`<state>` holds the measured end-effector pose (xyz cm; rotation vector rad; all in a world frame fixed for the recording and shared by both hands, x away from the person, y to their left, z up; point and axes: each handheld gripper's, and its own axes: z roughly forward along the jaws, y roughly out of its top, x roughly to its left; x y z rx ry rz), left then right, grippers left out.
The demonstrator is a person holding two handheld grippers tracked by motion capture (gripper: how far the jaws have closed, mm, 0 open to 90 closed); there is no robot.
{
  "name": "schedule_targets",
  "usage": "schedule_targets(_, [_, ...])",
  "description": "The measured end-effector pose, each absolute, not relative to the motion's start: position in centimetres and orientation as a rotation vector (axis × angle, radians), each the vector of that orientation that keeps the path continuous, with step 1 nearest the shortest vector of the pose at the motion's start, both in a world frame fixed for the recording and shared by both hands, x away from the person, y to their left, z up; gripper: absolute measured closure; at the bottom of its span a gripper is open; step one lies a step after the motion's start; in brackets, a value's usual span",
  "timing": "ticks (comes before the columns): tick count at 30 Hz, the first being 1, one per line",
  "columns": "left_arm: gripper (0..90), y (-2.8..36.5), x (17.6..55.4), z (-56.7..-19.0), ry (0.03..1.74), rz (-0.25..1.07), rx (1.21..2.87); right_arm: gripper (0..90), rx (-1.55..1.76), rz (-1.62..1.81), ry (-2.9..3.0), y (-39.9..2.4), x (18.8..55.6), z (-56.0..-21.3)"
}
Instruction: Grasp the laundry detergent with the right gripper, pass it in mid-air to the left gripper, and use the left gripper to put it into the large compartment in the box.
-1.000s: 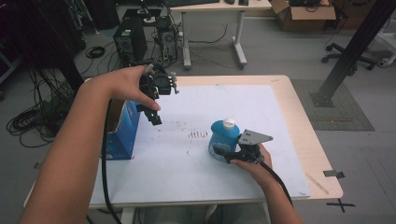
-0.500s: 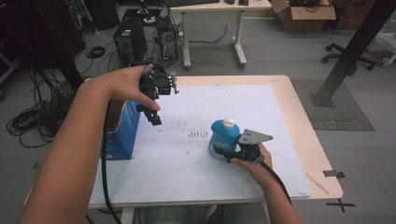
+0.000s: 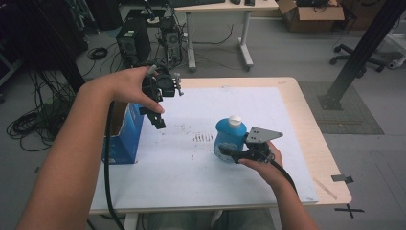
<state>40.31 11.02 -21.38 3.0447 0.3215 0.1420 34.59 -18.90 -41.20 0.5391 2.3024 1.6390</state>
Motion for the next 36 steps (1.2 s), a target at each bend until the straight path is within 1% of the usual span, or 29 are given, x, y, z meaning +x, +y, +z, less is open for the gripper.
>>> schedule_targets(1, [5.7, 11.0, 40.2, -21.3, 0.32, 0.144, 3.041, 44.2, 0.539, 1.639, 2.302, -18.9, 34.6, -41.2])
schedule_targets(2, [5.6, 10.9, 40.2, -21.1, 0.312, 0.138, 3.039, 44.2, 0.512, 1.638, 2.313, -19.0, 34.7, -40.3])
schedule_targets(4, [5.5, 10.8, 40.1, -21.1, 0.307, 0.134, 3.032, 44.2, 0.505, 1.642, 2.317, -19.1, 34.7, -40.0])
schedule_targets(10, [5.3, 10.3, 39.6, -20.4, 0.282, 0.111, 3.028, 44.2, 0.42, 1.678, 2.358, -19.8, 34.9, -37.6])
schedule_targets(17, [5.0, 9.8, 39.4, -20.1, 0.282, 0.102, 3.043, 44.4, 0.363, 1.67, 2.399, -19.8, 35.2, -36.4])
schedule_targets(27, [5.0, 8.7, 38.5, -19.0, 0.221, 0.094, 3.038, 44.4, 0.247, 1.709, 2.451, -19.4, 35.5, -34.6])
schedule_targets(36, [4.9, 7.8, 37.7, -18.4, 0.183, 0.087, 3.043, 44.3, 0.208, 1.712, 2.477, -19.1, 35.6, -34.1])
